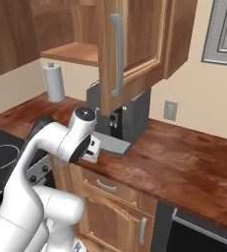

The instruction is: Move the glass cup from next to the sink to the open cabinet. Then, move the bowl with the shrimp to the fridge to clear the area for faucet cleaning.

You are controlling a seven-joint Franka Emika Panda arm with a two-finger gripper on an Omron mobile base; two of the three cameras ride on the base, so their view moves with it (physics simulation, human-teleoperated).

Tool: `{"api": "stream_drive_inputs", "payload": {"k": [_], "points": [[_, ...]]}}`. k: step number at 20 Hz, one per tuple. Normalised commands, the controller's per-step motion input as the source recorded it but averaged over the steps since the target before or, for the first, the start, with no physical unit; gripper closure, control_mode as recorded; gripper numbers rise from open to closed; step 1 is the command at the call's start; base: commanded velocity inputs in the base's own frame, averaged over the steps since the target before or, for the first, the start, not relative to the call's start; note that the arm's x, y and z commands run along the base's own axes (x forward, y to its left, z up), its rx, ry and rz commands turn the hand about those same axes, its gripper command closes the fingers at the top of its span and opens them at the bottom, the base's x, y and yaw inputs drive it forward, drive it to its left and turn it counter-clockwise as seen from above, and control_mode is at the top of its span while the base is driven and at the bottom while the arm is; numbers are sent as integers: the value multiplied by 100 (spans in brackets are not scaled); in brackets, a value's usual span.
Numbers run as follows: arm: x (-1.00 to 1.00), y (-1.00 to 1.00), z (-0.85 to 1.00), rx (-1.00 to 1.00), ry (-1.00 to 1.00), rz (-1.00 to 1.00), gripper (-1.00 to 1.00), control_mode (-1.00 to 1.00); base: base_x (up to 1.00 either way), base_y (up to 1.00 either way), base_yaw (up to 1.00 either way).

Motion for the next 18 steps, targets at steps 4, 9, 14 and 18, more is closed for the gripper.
{"api": "stream_drive_inputs", "payload": {"k": [4, 9, 14, 18], "points": [[0, 0, 0, 0, 0, 0, 100, 100, 59, 43, -28], [0, 0, 0, 0, 0, 0, 100, 100, 60, 44, -33], [0, 0, 0, 0, 0, 0, 100, 100, 78, 36, -35], [0, 0, 0, 0, 0, 0, 100, 100, 71, 9, -20]]}}
